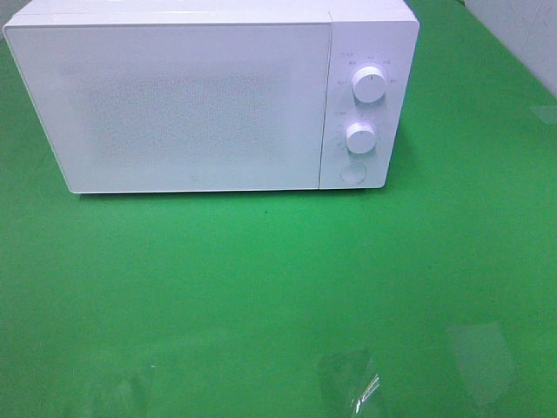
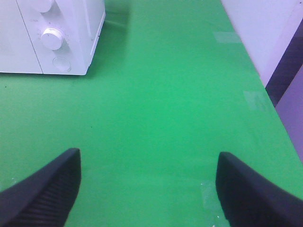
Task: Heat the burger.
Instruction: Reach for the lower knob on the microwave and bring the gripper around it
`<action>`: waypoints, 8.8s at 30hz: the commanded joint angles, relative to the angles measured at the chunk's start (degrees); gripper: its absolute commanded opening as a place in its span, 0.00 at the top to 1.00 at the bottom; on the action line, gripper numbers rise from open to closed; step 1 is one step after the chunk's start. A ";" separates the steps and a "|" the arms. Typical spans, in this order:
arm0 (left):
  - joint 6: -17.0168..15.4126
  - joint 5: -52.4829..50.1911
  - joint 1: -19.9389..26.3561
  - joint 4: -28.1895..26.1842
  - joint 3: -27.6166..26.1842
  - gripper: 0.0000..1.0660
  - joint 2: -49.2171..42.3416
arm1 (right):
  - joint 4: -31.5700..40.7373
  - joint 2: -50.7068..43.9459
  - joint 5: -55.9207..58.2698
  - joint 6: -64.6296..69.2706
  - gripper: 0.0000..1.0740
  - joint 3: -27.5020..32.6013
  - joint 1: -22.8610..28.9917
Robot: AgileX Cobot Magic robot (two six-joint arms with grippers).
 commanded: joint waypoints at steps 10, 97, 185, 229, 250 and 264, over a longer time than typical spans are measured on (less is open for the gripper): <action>0.11 -0.92 0.00 -0.11 0.29 0.08 -0.97 | 0.11 -1.49 -0.40 0.46 0.29 0.11 -0.29; 0.11 -0.92 0.00 -0.11 0.29 0.08 -0.97 | 28.19 80.79 -122.38 -18.96 0.29 15.87 16.39; 0.17 -0.92 0.00 -0.11 0.29 0.08 -0.92 | 46.47 122.44 -132.18 -23.89 0.29 -20.97 31.86; 0.17 -0.92 0.00 -0.11 0.29 0.08 -0.92 | 41.20 121.01 -137.68 9.17 1.00 -21.03 31.86; 0.17 -0.92 0.00 -0.11 0.29 0.08 -0.92 | 52.83 120.89 -137.68 68.87 1.00 -21.03 31.68; 0.17 -0.92 0.00 -0.11 0.29 0.08 -0.92 | 52.60 120.89 -137.68 67.44 0.96 -21.03 31.68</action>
